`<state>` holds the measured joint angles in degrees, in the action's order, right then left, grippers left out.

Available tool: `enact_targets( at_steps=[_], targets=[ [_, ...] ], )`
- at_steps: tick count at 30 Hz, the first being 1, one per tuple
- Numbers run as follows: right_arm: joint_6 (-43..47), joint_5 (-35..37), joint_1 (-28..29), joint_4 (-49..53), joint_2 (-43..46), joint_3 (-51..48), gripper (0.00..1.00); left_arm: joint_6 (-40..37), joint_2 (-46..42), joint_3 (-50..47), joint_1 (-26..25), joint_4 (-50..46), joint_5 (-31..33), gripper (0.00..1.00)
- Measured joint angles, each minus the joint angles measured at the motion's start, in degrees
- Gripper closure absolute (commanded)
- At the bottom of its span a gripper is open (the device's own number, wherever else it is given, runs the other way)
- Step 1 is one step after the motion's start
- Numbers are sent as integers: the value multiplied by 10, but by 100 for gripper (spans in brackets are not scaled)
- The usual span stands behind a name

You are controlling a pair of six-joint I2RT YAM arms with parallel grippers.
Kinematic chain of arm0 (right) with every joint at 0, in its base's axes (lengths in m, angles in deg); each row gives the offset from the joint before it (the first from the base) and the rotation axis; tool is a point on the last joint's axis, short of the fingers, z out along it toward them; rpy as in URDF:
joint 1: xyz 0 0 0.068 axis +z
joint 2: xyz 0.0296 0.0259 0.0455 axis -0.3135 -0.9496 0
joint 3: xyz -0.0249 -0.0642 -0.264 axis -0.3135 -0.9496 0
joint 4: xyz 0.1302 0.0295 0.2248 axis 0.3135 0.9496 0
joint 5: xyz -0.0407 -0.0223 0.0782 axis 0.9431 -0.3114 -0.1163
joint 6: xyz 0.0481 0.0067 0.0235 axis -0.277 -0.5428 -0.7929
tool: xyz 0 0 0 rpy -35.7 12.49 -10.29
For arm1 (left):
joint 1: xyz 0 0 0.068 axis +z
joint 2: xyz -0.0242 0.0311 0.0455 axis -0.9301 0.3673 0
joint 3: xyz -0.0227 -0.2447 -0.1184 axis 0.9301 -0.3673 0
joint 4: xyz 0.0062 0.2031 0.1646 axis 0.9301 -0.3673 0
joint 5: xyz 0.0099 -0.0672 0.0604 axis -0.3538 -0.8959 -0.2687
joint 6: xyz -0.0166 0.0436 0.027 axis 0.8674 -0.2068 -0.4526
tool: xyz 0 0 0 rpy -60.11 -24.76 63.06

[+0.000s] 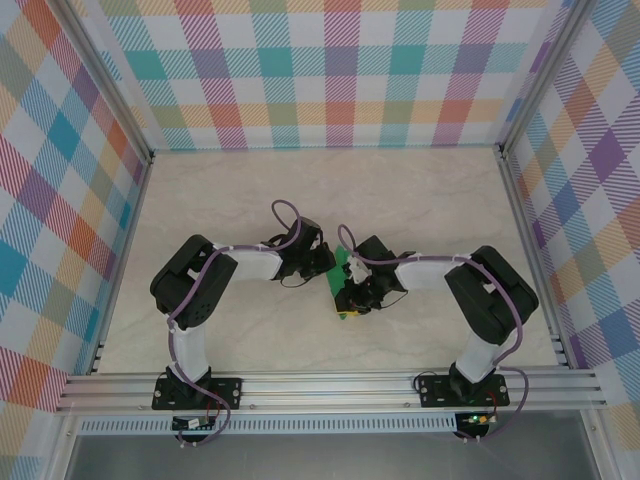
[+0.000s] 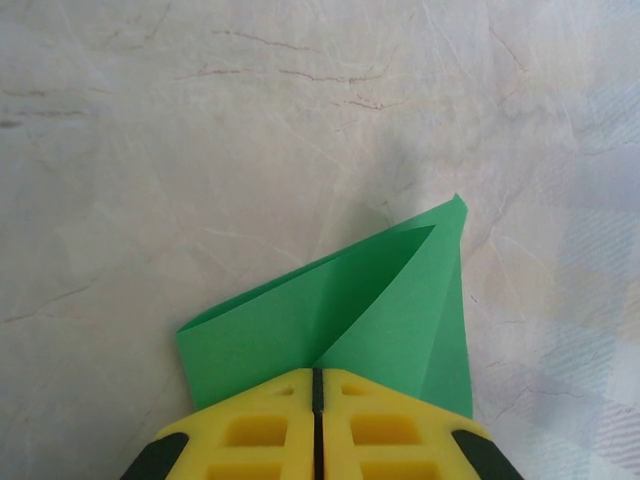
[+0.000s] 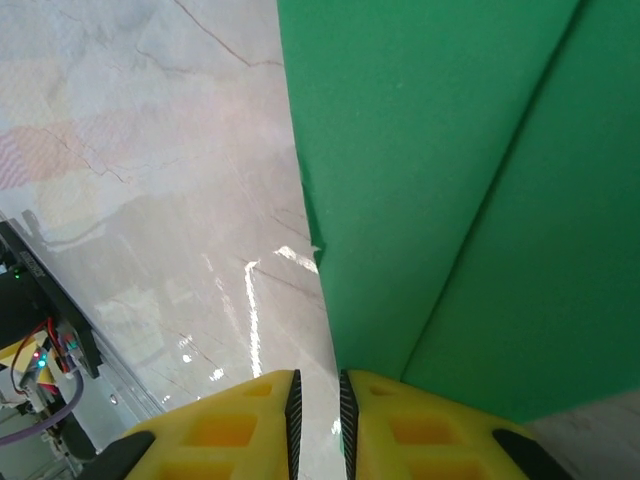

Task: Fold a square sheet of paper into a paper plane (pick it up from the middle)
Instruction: Fourth fold the wing at the center of the table.

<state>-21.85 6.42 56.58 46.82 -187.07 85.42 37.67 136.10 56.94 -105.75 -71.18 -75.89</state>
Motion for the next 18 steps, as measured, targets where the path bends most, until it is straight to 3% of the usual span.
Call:
enact_targets(
  at_steps=[5,9,13,18],
  targets=[
    [-2,73,-4,45,98,-4,68,-6,-2,0,0,1,-14,81],
    [-10,105,-71,44,176,-26,63,-19,-33,0,-2,-29,-29,71],
    [-22,105,-144,36,175,-62,59,-36,-100,0,-4,-56,-28,66],
    [-33,70,-151,10,133,-65,56,-50,-175,-9,-4,-75,-7,66]
  ],
)
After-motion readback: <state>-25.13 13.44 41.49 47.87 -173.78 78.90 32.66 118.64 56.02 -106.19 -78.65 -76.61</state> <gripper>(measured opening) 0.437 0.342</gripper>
